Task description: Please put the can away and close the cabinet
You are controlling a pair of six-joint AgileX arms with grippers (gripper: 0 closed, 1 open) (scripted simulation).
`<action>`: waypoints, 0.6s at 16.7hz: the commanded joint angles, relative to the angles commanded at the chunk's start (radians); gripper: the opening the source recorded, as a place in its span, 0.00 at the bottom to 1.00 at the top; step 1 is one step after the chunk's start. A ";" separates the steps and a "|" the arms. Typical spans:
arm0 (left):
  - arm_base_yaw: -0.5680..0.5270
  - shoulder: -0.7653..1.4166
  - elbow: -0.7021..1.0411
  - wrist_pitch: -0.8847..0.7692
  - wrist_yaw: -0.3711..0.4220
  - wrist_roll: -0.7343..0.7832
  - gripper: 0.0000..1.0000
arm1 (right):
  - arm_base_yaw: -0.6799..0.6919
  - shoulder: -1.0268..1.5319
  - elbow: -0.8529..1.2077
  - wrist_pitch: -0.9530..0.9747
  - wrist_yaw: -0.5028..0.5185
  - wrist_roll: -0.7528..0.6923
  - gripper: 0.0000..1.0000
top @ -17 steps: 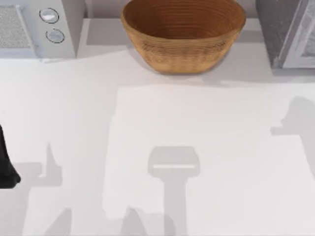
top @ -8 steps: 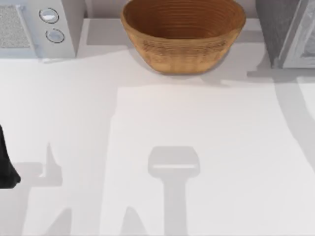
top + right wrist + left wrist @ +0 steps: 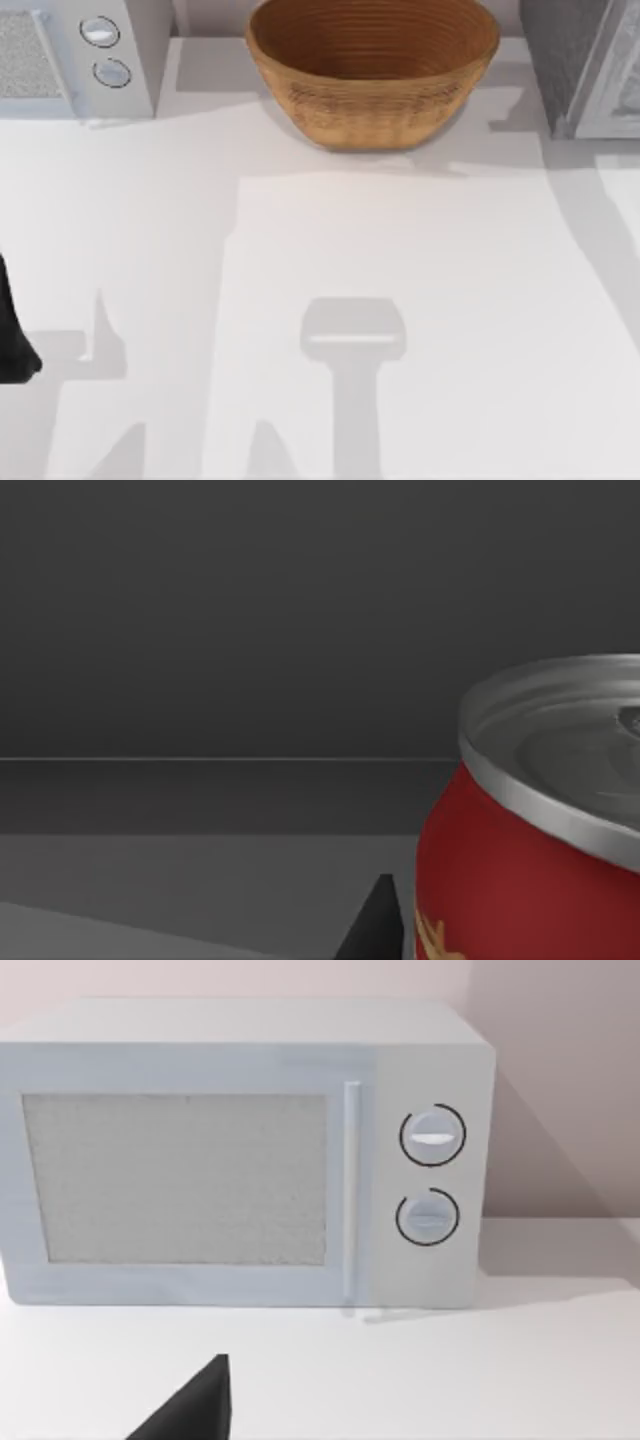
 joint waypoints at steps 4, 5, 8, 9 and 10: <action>0.000 0.000 0.000 0.000 0.000 0.000 1.00 | -0.005 0.009 0.010 -0.002 -0.002 0.002 0.00; 0.000 0.000 0.000 0.000 0.000 0.000 1.00 | -0.007 0.029 0.032 -0.008 -0.004 0.002 0.00; 0.000 0.000 0.000 0.000 0.000 0.000 1.00 | -0.019 0.136 0.164 -0.044 -0.011 0.001 0.00; 0.000 0.000 0.000 0.000 0.000 0.000 1.00 | -0.024 0.183 0.227 -0.060 -0.014 0.001 0.00; 0.000 0.000 0.000 0.000 0.000 0.000 1.00 | -0.030 0.234 0.299 -0.078 -0.018 0.000 0.00</action>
